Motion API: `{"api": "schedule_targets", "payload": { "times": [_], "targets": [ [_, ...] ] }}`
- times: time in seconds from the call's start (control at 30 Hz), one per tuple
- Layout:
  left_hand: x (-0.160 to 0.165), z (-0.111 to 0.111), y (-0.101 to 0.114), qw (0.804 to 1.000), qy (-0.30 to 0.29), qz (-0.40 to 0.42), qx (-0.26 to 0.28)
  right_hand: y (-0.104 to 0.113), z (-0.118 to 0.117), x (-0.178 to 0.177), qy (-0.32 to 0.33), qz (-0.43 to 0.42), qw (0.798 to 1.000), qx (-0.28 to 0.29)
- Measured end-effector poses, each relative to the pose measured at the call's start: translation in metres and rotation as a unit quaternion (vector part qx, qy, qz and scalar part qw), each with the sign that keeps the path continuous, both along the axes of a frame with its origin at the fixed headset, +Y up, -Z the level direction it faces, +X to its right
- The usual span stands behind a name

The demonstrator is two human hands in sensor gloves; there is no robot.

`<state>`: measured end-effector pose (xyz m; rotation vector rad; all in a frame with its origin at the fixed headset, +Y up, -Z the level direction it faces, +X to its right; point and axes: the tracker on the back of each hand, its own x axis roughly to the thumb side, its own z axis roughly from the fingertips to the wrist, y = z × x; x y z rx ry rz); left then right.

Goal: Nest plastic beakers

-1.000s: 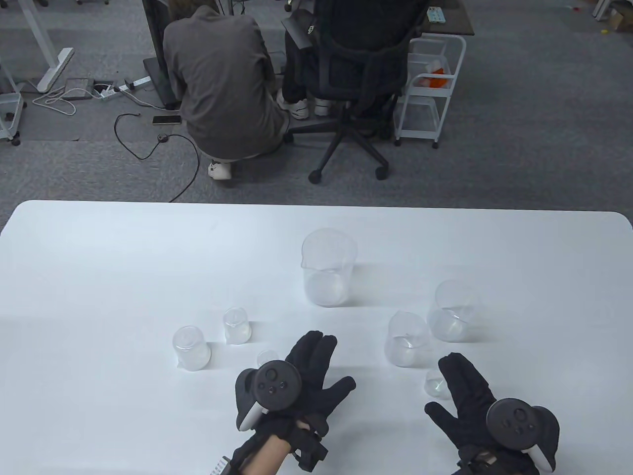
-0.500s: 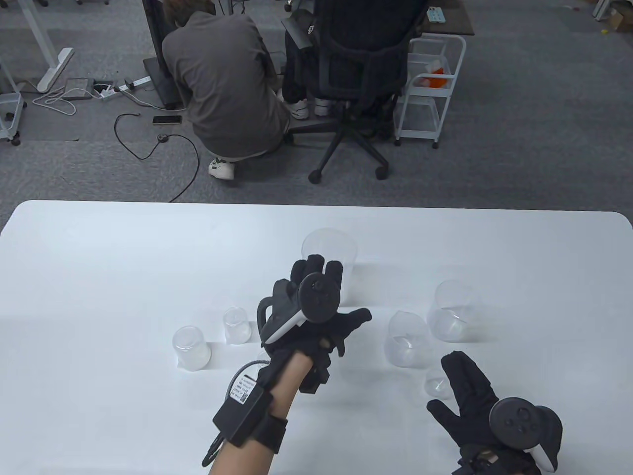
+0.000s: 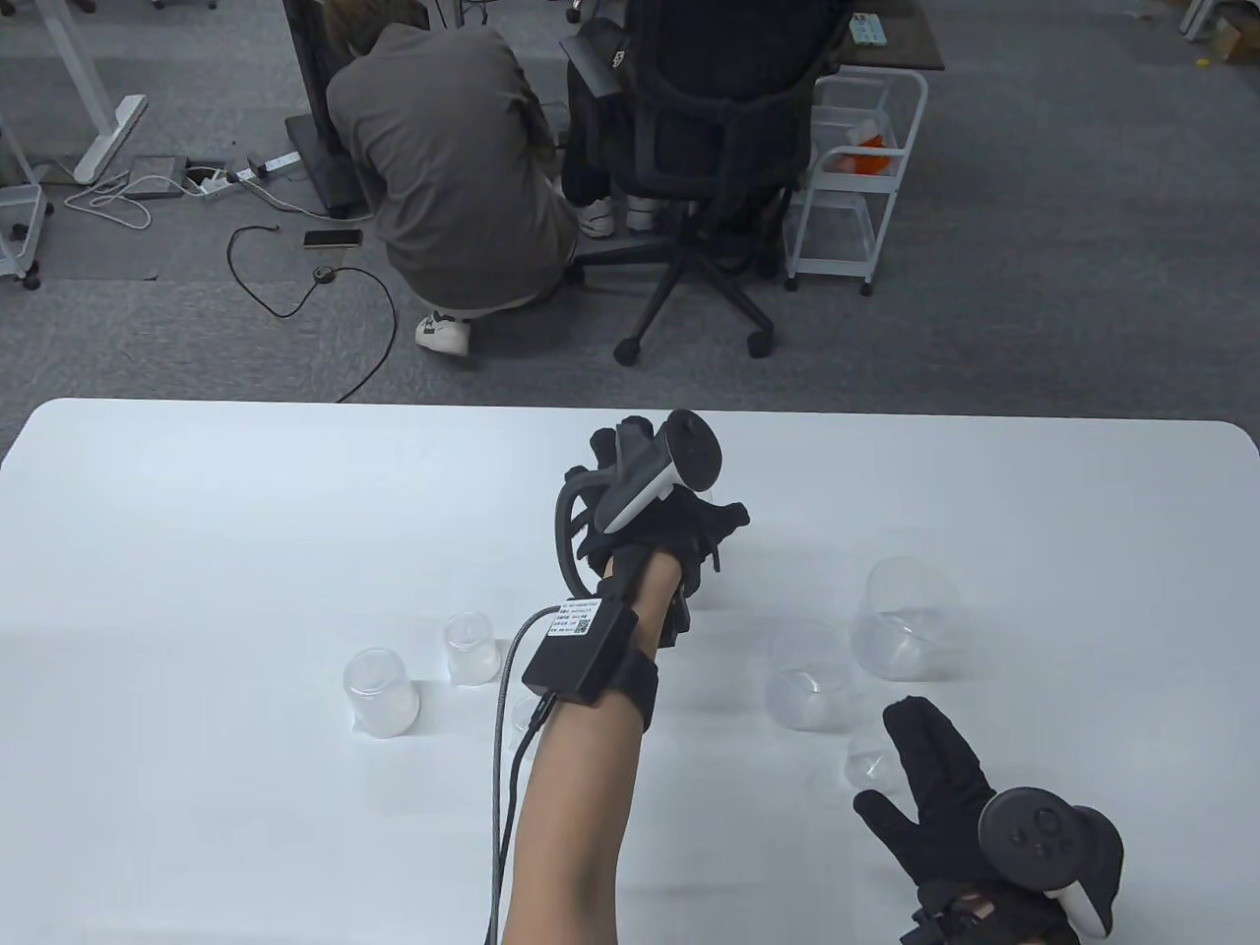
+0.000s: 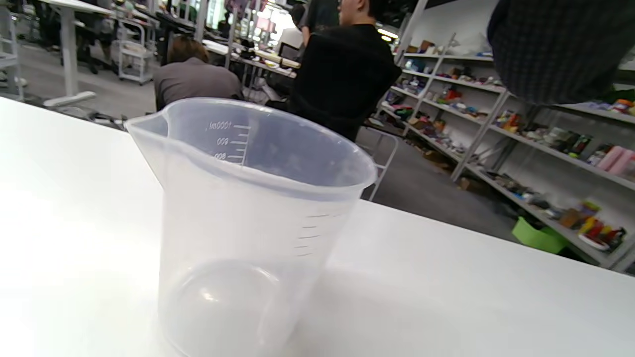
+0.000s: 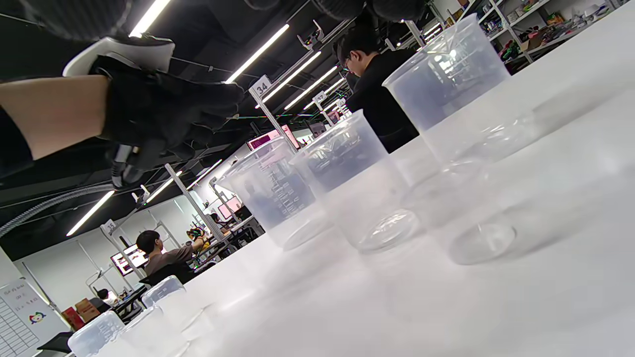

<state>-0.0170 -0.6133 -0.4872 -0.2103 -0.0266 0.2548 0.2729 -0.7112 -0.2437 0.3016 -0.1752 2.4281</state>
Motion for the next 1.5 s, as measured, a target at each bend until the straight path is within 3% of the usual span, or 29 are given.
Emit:
{"api": "schedule_targets", "payload": {
  "times": [0.17, 0.37, 0.43, 0.77, 0.93, 1.1, 1.33, 1.5],
  "targets": [
    [-0.003, -0.023, -0.029, 0.999, 0.024, 0.003, -0.032, 0.000, -0.001, -0.001, 0.001, 0.002, 1.000, -0.002],
    [-0.009, -0.035, -0.052, 0.997, 0.029, 0.014, -0.075, 0.000, -0.002, -0.002, 0.005, 0.005, 1.000, -0.003],
    [-0.009, -0.037, -0.053, 0.997, 0.036, 0.040, -0.057, -0.001, -0.002, -0.003, 0.009, 0.007, 1.000, -0.004],
    [-0.001, -0.028, -0.046, 0.997, 0.032, -0.063, 0.027, -0.003, -0.003, -0.005, 0.009, 0.013, 1.000, -0.009],
    [-0.010, -0.014, -0.043, 0.995, 0.021, -0.072, 0.061, -0.005, -0.004, -0.006, 0.012, 0.017, 1.000, -0.014],
    [-0.018, 0.009, -0.016, 0.996, -0.001, -0.044, 0.080, -0.006, -0.004, -0.008, 0.018, 0.019, 1.000, -0.011],
    [-0.020, 0.061, 0.023, 0.991, -0.069, -0.036, 0.105, -0.006, -0.003, -0.009, 0.026, 0.025, 0.999, -0.009],
    [-0.021, 0.099, 0.029, 0.988, -0.116, -0.009, 0.097, -0.006, -0.002, -0.009, 0.028, 0.026, 0.999, -0.003]
  ]
}}
